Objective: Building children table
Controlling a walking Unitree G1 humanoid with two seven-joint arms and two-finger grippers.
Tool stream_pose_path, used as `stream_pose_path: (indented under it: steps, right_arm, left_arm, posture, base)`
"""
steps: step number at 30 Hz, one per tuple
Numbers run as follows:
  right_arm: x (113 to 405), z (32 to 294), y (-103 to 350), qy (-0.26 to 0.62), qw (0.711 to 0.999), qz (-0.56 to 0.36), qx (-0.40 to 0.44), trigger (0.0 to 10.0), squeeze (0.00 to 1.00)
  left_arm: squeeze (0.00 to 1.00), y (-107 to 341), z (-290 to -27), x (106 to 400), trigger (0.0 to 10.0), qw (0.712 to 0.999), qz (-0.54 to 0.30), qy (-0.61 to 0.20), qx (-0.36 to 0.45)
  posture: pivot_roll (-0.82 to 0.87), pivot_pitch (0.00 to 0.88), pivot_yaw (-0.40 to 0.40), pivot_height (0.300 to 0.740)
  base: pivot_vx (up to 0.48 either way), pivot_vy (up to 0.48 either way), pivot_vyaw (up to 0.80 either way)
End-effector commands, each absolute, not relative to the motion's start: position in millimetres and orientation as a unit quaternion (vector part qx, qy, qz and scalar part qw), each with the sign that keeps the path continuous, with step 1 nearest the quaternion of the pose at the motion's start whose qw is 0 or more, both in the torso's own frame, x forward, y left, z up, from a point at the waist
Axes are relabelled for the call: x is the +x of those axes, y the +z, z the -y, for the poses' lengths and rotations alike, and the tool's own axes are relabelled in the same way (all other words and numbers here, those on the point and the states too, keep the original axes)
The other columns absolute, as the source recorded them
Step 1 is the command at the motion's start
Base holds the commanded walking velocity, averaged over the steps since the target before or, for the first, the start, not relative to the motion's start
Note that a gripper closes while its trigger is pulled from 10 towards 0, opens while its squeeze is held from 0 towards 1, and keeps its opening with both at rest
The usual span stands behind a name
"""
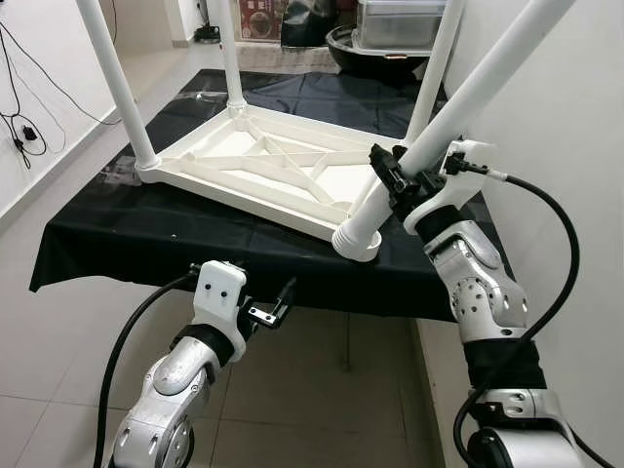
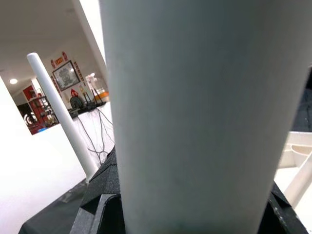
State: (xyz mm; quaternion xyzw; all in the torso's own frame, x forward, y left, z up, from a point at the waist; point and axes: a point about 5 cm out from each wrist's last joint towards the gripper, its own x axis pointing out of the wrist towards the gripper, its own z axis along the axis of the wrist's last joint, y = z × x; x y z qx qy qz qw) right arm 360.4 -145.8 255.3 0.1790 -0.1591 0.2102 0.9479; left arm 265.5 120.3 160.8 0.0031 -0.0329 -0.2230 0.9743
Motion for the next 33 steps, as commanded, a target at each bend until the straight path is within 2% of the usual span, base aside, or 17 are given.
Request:
stream_pose_path:
  steps: [1, 33]
  right_arm:
    - [361.0, 144.1, 260.9, 0.211, 0.946, 0.175, 0.173, 10.0, 0.0]
    - [361.7, 141.7, 262.2, 0.218, 0.943, 0.181, 0.173, 10.0, 0.0]
  left_arm:
    - [0.0, 158.3, -119.7, 266.0, 10.0, 0.975, 0.031, -0.222, 0.012]
    - [0.0, 154.5, -119.0, 266.0, 10.0, 0.972, 0.03, -0.23, 0.02]
  posture:
    - [0.08, 0.091, -0.018, 0.74]
    - [0.08, 0.088, -0.019, 0.74]
  base:
    - [0.277, 0.0, 0.0]
    - [0.286, 0.0, 0.0]
